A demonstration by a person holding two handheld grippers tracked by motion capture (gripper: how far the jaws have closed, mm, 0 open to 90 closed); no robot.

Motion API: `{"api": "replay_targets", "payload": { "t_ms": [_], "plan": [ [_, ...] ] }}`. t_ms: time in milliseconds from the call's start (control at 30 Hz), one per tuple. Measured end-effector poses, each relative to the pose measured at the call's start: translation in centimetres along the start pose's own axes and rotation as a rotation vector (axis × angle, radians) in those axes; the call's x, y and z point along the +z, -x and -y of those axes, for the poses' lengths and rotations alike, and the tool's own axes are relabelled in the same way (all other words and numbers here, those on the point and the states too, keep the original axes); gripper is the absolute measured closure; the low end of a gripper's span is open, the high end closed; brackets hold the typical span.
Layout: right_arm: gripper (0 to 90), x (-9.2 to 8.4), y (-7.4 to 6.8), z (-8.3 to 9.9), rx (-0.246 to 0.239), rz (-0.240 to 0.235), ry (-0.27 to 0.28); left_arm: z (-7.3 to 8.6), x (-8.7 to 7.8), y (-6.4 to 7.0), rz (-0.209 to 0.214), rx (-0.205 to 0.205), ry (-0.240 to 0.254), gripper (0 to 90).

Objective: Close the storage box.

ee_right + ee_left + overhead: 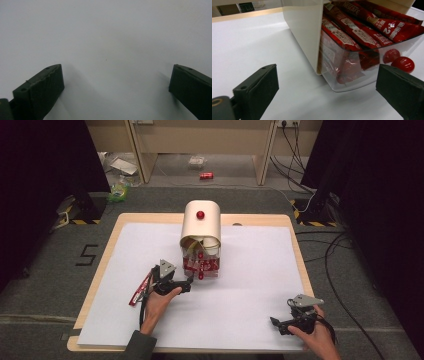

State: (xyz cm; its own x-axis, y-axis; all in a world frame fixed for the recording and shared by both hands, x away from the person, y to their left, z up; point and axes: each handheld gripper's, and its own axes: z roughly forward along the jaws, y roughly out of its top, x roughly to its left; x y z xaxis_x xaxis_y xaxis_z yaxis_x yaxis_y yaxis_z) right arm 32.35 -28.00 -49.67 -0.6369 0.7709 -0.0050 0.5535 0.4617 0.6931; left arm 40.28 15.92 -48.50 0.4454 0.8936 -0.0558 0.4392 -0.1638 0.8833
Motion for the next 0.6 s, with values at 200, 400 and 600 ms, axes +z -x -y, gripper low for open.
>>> {"api": "replay_targets", "payload": {
  "t_ms": [200,400,600],
  "plan": [
    [0.2,-0.01,-0.03,0.00,0.003,0.000,-0.001,-0.03,0.20,-0.09,-0.007,-0.003,0.004,4.3],
    [0.2,-0.01,-0.04,0.01,0.003,0.000,-0.001,-0.30,0.36,-0.23,-0.007,-0.008,-0.007,4.3],
    [0.2,-0.01,-0.04,0.00,0.003,0.000,-0.001,-0.90,0.36,-0.24,-0.014,0.002,-0.001,3.9]
  ]
}}
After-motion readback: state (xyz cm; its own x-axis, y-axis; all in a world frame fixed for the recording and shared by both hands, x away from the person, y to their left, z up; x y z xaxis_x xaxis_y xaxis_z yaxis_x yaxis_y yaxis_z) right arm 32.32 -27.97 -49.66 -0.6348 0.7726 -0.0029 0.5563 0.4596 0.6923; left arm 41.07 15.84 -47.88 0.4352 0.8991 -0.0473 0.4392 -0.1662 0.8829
